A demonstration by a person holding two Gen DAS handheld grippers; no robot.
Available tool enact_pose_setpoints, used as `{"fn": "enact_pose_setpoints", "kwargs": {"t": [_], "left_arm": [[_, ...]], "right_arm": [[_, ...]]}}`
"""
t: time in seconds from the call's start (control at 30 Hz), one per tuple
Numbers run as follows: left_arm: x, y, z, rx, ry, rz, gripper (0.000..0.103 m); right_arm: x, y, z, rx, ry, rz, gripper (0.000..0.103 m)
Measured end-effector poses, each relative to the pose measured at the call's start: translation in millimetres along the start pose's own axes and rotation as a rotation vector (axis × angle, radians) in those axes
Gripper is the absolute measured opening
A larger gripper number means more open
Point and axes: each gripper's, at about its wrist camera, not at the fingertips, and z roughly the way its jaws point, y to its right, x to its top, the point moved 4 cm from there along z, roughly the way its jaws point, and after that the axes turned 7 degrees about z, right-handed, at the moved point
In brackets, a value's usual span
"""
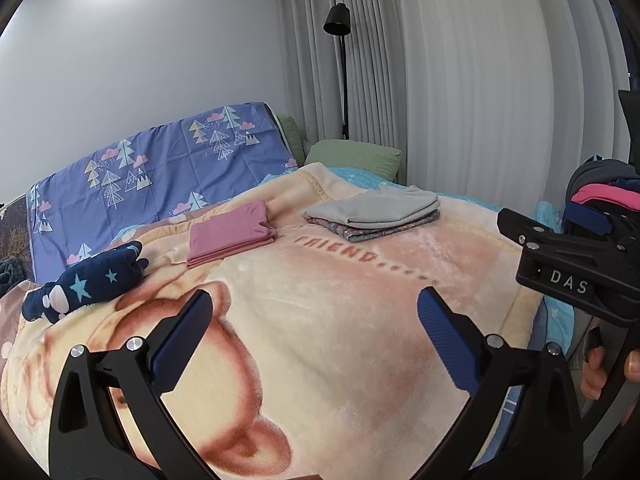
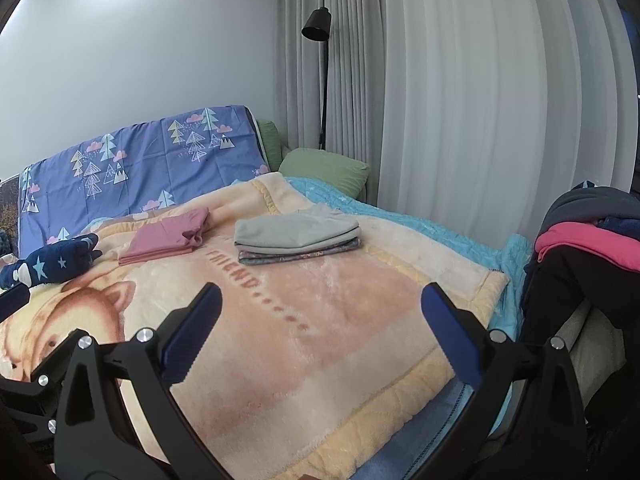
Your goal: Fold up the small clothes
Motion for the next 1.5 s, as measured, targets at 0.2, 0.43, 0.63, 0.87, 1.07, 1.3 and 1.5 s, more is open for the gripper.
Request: {"fn": "enact_pose_setpoints", "kwargs": {"t": [0.2,0.43,0.63,0.87,1.07,1.3,1.5], "left_arm": [[-0.9,0.1,6.4,0.001,-0.02,-0.007,0.102],[-1.2,-2.1,8.8,0.007,-0.03,-0.019,0.102],[-1.4,-3.9,8.9,0.01,-0.034,-0.024,0.102],[-2.9,-6.1,9.4,0.013,-0.038,-0.033,0.102],[-2.9,-6.2,9.4,0.013,-0.037,-0.033,0.102],[-4.0,-6.9,10.0,0.013,-0.04,-0.037,0.102],[-4.7,-5.6,10.8,0.01,-0.042,-0.037,0.102]], "right_arm": [[-2.9,1.7,4.5,-0.001,-0.012,0.003,0.101],[-3.4,1.8,5.5,-0.001,-0.014,0.004,0.101],[-4.8,1.5,6.5,0.0,-0.016,0.0,0.101],[-5.9,0.3,7.8,-0.001,-0.017,-0.002,0.101],[-6.2,0.1,8.8,-0.003,-0.019,-0.002,0.101],[-6.0,0.3,8.9,-0.003,-0.02,-0.001,0.101],[-7.2,0.3,9.2,-0.002,-0.021,-0.002,0.101]]}}
